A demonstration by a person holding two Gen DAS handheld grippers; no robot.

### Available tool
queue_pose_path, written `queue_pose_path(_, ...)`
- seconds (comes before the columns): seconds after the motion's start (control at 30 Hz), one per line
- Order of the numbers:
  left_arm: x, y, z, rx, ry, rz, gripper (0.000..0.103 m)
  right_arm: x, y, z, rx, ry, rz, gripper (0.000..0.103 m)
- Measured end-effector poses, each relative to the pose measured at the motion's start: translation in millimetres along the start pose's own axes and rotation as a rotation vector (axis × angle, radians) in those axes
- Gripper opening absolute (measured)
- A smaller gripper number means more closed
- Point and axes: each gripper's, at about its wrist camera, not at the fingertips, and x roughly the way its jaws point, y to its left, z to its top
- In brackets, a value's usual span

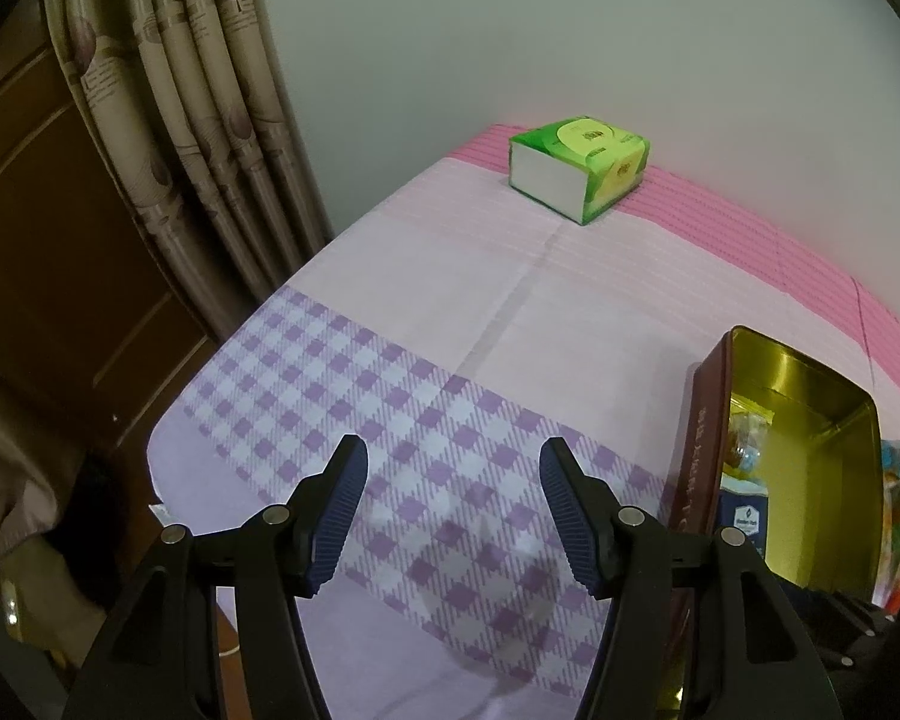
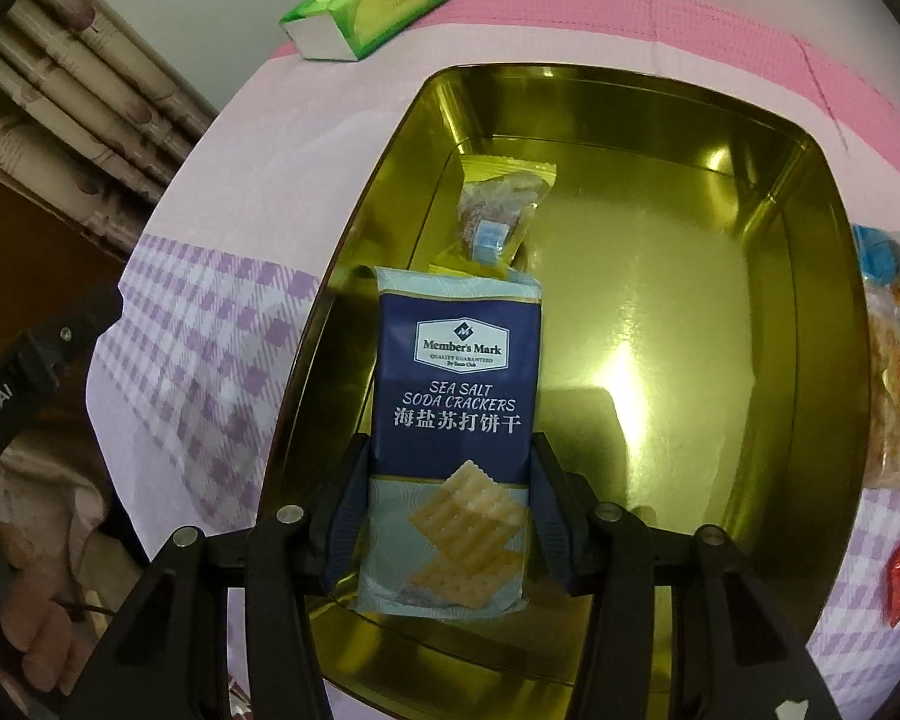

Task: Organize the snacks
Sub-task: 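Carry the blue crackers pack into the gold tin and open the right gripper, then move the right gripper back to the pile and grasp the red wrapped pack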

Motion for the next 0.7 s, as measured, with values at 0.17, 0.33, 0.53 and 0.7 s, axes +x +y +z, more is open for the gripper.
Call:
queue_pose_path(0.17,0,-2,0,0.006,-0.002,-0.008,0.061,0,-2,0,0.014,0.005,0.033,0.049)
queue_pose_path(0.33,-1,-3,-1,0.009,-0.006,-0.010,0.061,-6,-5,-3,0.010,-0.009,0.040,0.050)
queue_pose_path(0.53,-1,-9,-2,0.027,-0.009,-0.023,0.061,-51,-14,-10,-0.034,-0.132,-0.011,0.052)
queue_pose_path(0.7,-2,-14,-4,0.042,-0.010,-0.038,0.061,-98,-50,-19,0.013,-0.235,-0.080,0.055)
